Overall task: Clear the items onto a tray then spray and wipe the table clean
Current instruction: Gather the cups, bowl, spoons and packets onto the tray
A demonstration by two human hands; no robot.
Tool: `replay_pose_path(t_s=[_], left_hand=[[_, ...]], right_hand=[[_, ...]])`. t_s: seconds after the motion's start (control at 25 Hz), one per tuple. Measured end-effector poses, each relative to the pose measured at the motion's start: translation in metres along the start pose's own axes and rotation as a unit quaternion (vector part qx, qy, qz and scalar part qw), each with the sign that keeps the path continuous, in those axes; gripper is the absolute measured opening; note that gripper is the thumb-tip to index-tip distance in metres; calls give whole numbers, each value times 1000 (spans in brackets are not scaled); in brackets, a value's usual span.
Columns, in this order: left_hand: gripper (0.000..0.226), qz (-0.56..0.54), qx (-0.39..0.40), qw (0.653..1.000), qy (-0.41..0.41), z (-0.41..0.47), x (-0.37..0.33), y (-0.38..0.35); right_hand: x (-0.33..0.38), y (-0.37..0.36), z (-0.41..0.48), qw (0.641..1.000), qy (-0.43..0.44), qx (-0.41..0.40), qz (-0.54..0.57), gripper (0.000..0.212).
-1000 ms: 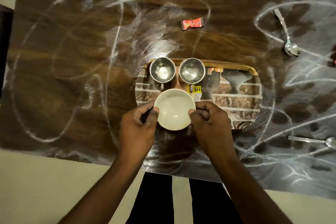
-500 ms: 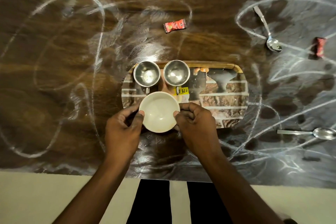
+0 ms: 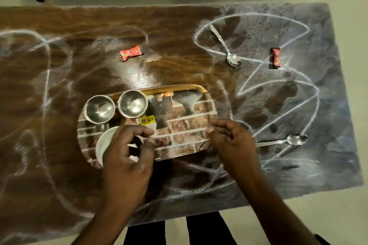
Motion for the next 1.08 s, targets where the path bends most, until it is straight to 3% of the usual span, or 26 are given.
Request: replay_pose_path(t_s=[0.2,0.36,0.48,0.76,0.92,1.0,1.08], left_hand=[[30,-11,186,982,15,16,-33,-113],[21,-17,209,978,19,33,-54,-174],[18,-31,190,981,20,41,-63,-195],[20,-52,160,984,58,48,-64,-213],[15,-63,147,985,72,53,-64,-210],[11,-102,125,982,97,53,-60,-201],[9,-147,82,976,140,50,-47,-187]], right_hand=[[14,122,83,987,26,-144,-63,19],[38,180,153,972,61,-189,-126,34],[58,192,198,951,90,-209,-208,31],[79,171,250,962,89,-136,-218,11],[92,158,237,958,121,-116,-233,12],[100,139,214,967,142,-88,-194,14],[101,104,182,985,135,-7,-109,9]])
Point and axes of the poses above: each hand's wrist, its own z-axis towards the middle knuckle, its own y-axis out of the back of the hand, x = y × z, the point moved 8 cm from there along z, towards the middle knuckle, and after that the axes turned 4 degrees about z, right-handed, at the moved point
